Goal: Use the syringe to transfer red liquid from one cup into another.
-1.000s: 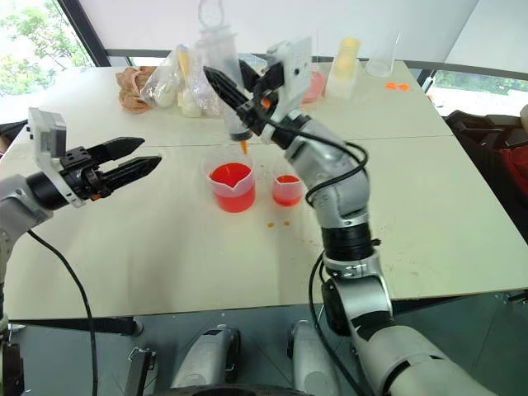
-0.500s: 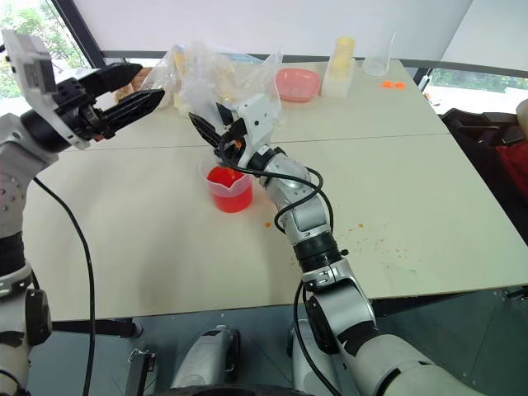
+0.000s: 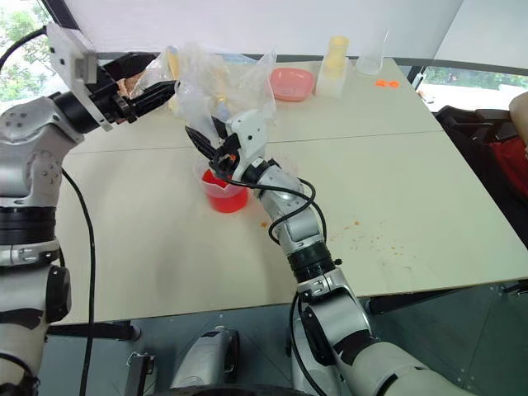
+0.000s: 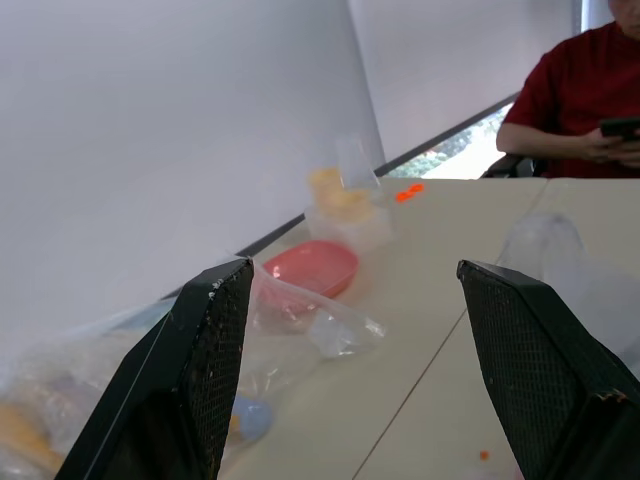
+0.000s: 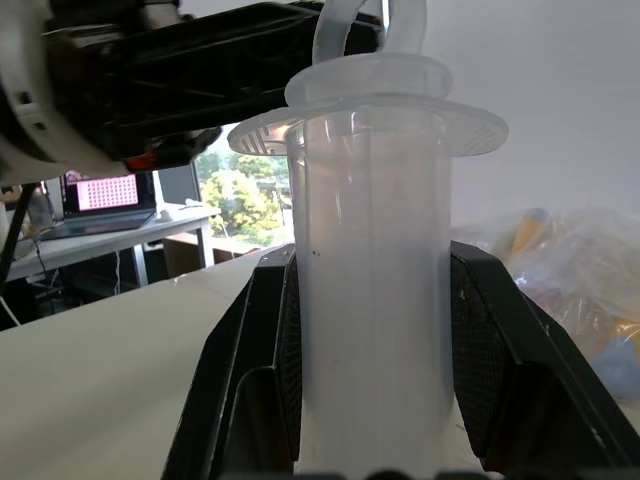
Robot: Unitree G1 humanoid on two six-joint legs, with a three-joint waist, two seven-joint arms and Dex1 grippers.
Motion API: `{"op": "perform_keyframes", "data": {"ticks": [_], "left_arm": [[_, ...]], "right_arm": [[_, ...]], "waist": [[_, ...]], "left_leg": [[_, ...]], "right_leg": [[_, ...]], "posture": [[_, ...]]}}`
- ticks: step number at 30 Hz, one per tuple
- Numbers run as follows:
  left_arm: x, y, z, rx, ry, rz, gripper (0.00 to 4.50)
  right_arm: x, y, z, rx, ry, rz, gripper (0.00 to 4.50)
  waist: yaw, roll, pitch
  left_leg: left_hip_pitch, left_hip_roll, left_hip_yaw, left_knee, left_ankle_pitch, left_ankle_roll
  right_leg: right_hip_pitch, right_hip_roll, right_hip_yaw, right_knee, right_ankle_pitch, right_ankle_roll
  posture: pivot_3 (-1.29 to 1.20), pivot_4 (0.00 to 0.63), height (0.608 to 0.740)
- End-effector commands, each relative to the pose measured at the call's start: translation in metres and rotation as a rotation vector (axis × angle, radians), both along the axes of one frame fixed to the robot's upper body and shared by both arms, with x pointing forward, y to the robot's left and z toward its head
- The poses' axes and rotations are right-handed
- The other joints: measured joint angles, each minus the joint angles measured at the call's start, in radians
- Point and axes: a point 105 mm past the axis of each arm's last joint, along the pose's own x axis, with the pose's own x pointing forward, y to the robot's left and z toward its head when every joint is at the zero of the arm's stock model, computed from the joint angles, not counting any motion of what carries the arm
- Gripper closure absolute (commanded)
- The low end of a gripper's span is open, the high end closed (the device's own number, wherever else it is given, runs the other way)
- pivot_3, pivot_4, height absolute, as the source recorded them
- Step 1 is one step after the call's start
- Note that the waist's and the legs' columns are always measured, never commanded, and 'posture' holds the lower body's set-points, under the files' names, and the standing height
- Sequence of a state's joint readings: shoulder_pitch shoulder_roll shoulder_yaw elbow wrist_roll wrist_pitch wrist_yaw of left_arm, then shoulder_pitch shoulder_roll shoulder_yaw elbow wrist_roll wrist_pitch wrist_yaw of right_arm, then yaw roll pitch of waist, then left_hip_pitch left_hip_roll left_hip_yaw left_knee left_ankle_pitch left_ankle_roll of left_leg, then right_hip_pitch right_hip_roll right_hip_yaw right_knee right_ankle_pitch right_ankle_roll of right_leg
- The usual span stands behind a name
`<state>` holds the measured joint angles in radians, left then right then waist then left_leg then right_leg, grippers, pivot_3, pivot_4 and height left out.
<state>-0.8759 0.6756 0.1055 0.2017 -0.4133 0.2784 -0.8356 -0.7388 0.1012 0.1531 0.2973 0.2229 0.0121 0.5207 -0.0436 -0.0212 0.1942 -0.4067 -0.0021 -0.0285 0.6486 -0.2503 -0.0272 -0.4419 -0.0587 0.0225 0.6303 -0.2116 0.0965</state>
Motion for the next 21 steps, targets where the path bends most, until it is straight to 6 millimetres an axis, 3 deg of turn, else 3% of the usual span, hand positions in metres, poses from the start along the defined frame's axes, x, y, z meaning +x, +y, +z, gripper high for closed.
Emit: {"op": "perform_keyframes", "data": {"ticks": [1, 4, 9, 12, 21], "left_arm": [[-0.004, -0.012, 0.013, 0.043, -0.064, -0.031, 1.08], [-0.010, -0.017, 0.012, 0.073, -0.061, -0.074, 1.08], [-0.008, 0.013, 0.021, 0.050, -0.075, 0.026, 1.08], [-0.019, 0.025, 0.031, 0.004, -0.073, 0.014, 1.08], [-0.040, 0.005, 0.019, 0.024, -0.004, -0.113, 1.08]], "right_arm": [[-0.015, 0.010, 0.018, 0.035, -0.079, 0.042, 3.14], [-0.015, 0.011, 0.018, 0.043, -0.069, 0.042, 3.14], [-0.010, 0.008, 0.019, 0.053, -0.065, 0.012, 3.14], [-0.008, 0.007, 0.019, 0.050, -0.067, 0.007, 3.14], [-0.007, 0.011, 0.021, 0.053, -0.068, 0.009, 3.14]], "waist": [[0.000, 0.000, 0.000], [-0.002, 0.000, 0.000], [-0.002, 0.000, 0.000], [-0.002, 0.000, 0.000], [0.000, 0.000, 0.000]], "left_leg": [[0.000, 0.000, 0.000, 0.000, 0.000, 0.000], [0.000, 0.000, 0.000, 0.000, 0.000, 0.000], [0.000, 0.000, 0.000, 0.000, 0.000, 0.000], [0.000, 0.000, 0.000, 0.000, 0.000, 0.000], [0.000, 0.000, -0.001, 0.001, 0.000, 0.000]], "right_leg": [[0.000, 0.000, 0.000, 0.000, 0.000, 0.000], [0.000, 0.000, 0.000, 0.000, 0.000, 0.000], [0.000, 0.000, 0.000, 0.001, 0.000, 0.000], [-0.001, 0.000, 0.000, 0.001, 0.000, 0.000], [0.000, -0.001, 0.000, 0.001, 0.000, 0.000]], "posture": [[0.00, 0.150, 0.740], [0.00, 0.150, 0.740], [0.00, 0.150, 0.740], [0.00, 0.150, 0.740], [0.00, 0.150, 0.740]]}}
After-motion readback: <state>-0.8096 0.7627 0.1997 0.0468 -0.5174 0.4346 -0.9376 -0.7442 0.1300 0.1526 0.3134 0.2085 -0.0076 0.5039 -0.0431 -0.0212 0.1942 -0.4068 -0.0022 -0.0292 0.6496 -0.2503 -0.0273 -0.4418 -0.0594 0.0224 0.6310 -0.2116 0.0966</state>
